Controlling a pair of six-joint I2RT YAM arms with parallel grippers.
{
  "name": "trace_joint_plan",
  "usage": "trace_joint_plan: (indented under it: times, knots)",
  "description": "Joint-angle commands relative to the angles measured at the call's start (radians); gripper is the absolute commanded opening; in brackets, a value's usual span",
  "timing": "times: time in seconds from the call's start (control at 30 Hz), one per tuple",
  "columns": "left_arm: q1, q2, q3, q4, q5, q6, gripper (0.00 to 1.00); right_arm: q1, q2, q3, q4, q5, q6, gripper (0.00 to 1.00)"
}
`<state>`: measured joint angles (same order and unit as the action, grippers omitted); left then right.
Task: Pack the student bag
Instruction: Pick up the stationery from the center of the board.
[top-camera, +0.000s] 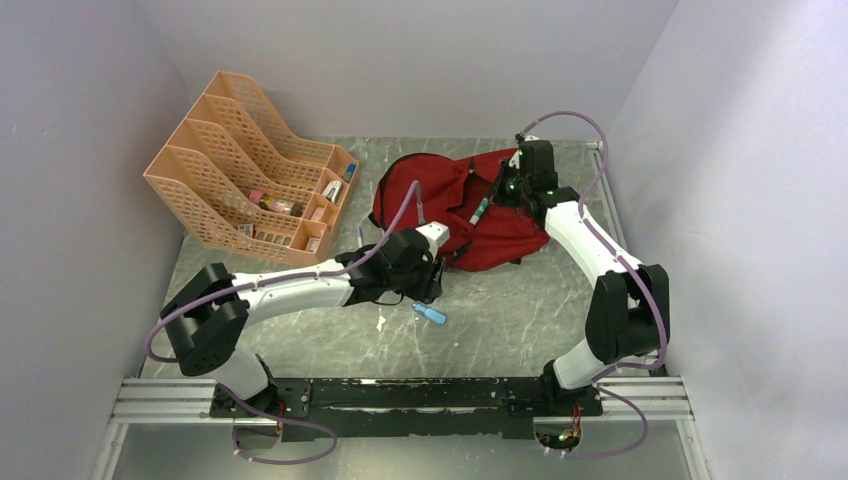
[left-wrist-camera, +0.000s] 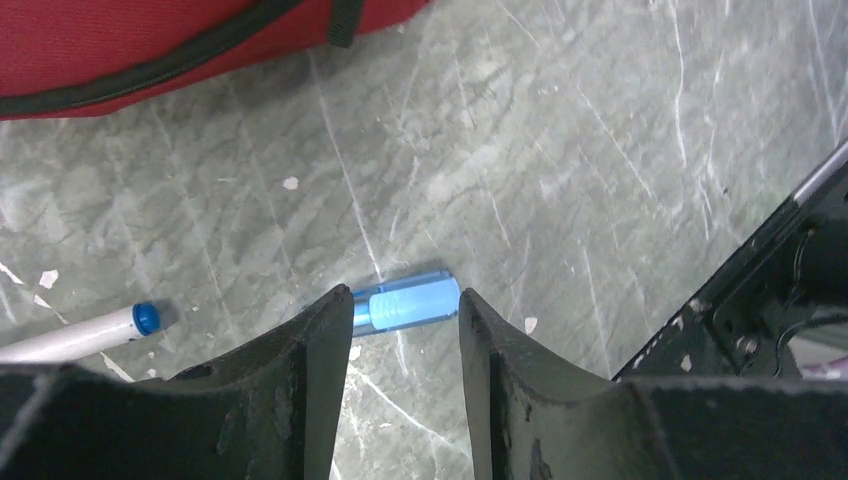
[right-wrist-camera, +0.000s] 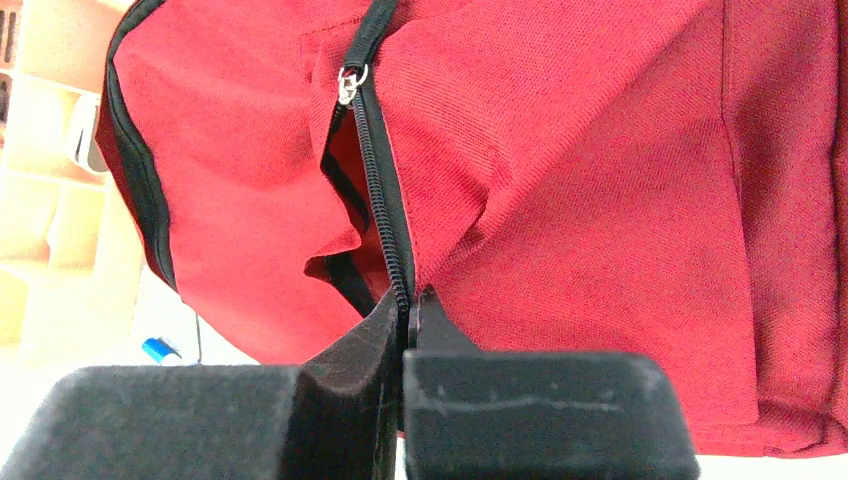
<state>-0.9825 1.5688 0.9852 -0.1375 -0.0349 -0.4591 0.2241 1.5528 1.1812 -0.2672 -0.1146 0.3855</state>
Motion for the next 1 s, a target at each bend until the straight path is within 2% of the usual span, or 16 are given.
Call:
trace_joint_plan:
  times: [0.0, 0.1, 0.23, 0.37, 0.57, 0.7, 0.83, 0.97]
  knots:
    - [-0.029, 0.007, -0.007, -0.018, 0.057, 0.126, 0.48, 0.005, -0.032, -0.01, 0.009, -0.024, 0.011, 0.0]
    - [-0.034, 0.045, 0.031, -0.07, 0.166, 0.305, 0.49, 0.004, -0.035, -0.014, 0.003, -0.016, 0.009, 0.0]
    - [-0.033, 0.119, 0.136, -0.199, 0.222, 0.539, 0.49, 0.004, -0.034, -0.02, 0.01, -0.028, 0.014, 0.0]
    - [-0.044, 0.139, 0.14, -0.24, 0.405, 0.821, 0.5, 0.004, -0.021, -0.013, 0.008, -0.047, 0.014, 0.0]
    - [-0.053, 0.088, 0.064, -0.159, 0.42, 1.117, 0.52, 0.005, -0.024, -0.015, 0.004, -0.047, 0.005, 0.0]
    - [-0.051, 0.108, 0.061, -0.168, 0.498, 1.283, 0.53, 0.004, -0.025, -0.018, 0.005, -0.055, 0.001, 0.0]
    - [-0.037, 0.163, 0.114, -0.273, 0.625, 1.432, 0.56, 0.004, -0.032, -0.024, 0.002, -0.054, -0.003, 0.0]
    - [-0.012, 0.216, 0.153, -0.27, 0.637, 1.442, 0.59, 0.004, -0.037, -0.022, -0.005, -0.047, -0.009, 0.0]
